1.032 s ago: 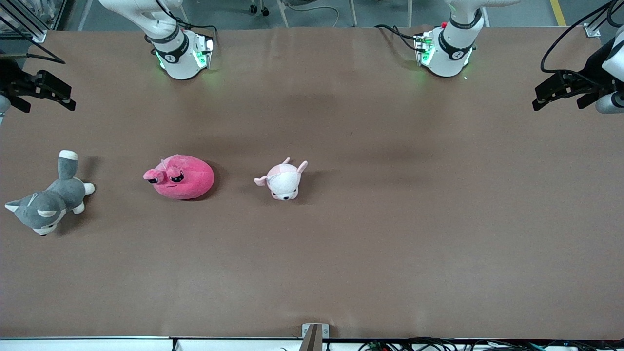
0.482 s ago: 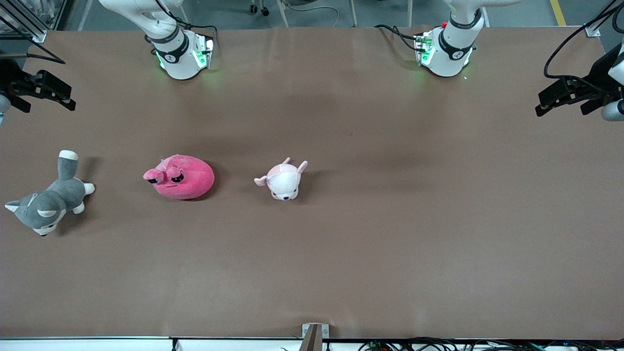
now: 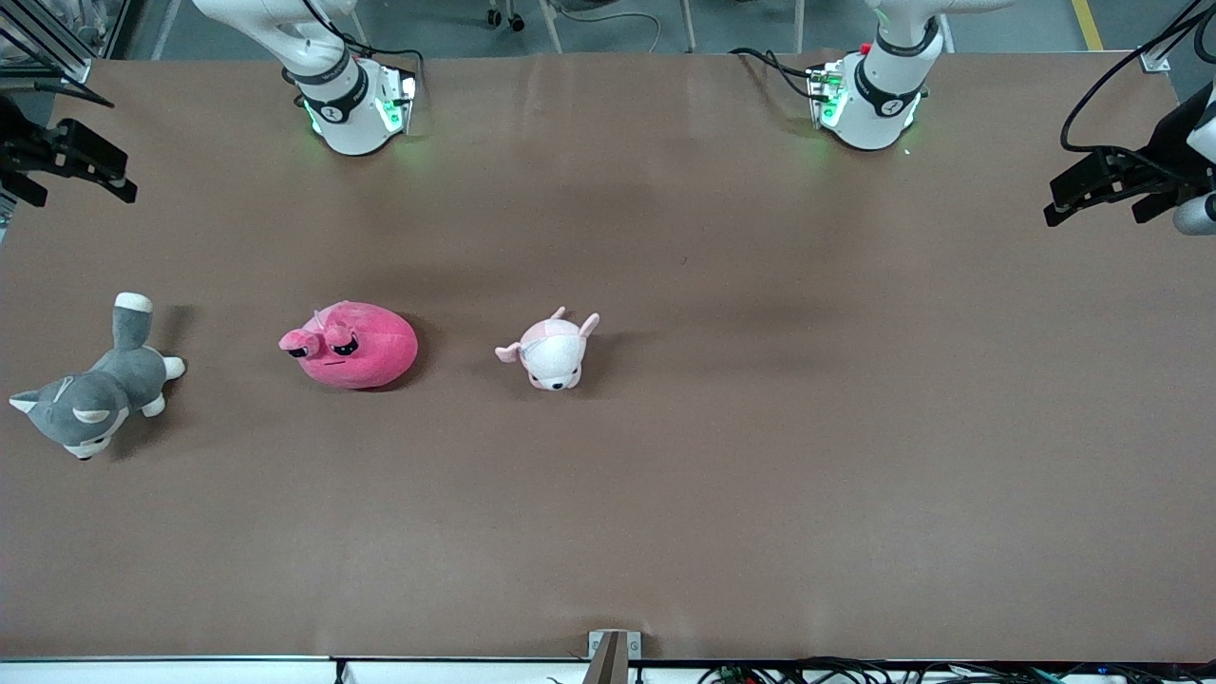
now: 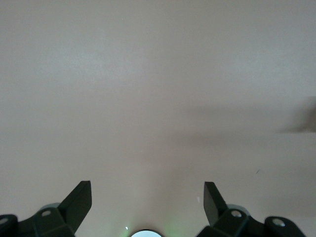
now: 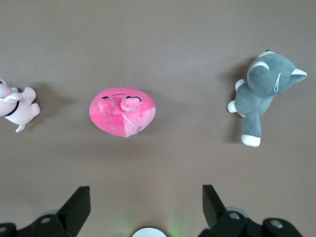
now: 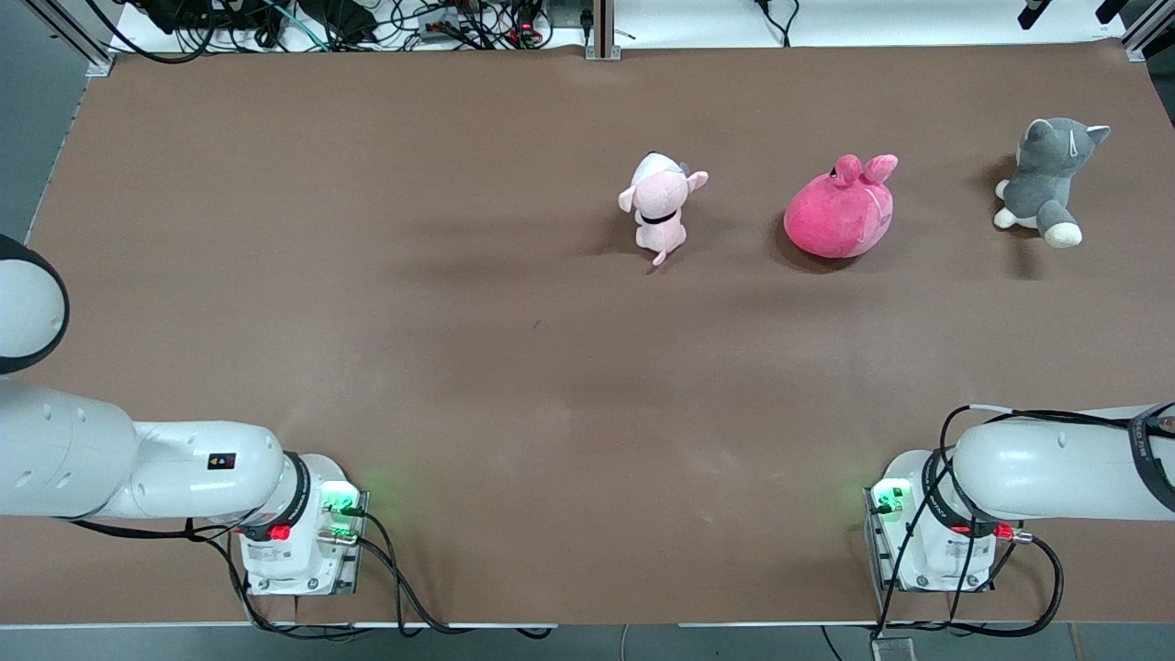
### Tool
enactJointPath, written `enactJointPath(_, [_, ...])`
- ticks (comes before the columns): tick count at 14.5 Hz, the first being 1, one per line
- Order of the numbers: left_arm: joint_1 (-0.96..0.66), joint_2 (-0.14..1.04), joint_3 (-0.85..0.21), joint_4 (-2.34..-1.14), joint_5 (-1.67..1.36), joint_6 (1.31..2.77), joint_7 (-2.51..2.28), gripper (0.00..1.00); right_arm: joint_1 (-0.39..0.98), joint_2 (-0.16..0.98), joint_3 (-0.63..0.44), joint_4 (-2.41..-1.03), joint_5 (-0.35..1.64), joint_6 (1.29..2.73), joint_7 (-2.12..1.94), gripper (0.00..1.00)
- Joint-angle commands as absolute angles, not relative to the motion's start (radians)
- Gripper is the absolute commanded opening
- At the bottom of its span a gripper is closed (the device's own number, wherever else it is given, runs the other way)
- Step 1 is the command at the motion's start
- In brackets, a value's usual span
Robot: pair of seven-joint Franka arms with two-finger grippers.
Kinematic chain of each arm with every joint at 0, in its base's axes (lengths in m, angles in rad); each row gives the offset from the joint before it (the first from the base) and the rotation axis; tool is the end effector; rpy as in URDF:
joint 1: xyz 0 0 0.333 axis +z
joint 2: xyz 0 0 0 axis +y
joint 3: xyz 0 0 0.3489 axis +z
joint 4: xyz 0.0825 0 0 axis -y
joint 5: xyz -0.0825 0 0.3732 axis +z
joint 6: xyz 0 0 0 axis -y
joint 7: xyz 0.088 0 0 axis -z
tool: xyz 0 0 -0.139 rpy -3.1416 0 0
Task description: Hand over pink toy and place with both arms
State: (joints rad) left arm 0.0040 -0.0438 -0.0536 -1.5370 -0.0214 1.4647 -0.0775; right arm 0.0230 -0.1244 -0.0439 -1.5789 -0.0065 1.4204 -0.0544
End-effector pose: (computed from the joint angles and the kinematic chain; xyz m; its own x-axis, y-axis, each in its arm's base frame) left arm 0.5160 -0.0295 0.6549 0.9992 0.0258 -0.0299 0.0263 -0.9995 0.0167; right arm 0.4828 -0.0128 0.6727 0.9989 0.0331 -0.0342 0.0330 -0.9995 -0.0008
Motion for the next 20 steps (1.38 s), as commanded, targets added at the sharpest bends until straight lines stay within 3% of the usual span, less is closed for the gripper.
enactJointPath(1, [0.008,-0.035,-0.057,-1.509,-0.003,1.442,-0.071,1.00,0.026,-0.137,-0.038,-1.578,0.011,1.399,-0.012,1.00])
enactJointPath(20, [0.009,-0.037,-0.055,-1.514,-0.005,1.442,-0.061,1.00,0.006,-0.140,-0.048,-1.586,0.043,1.399,-0.021,1.00])
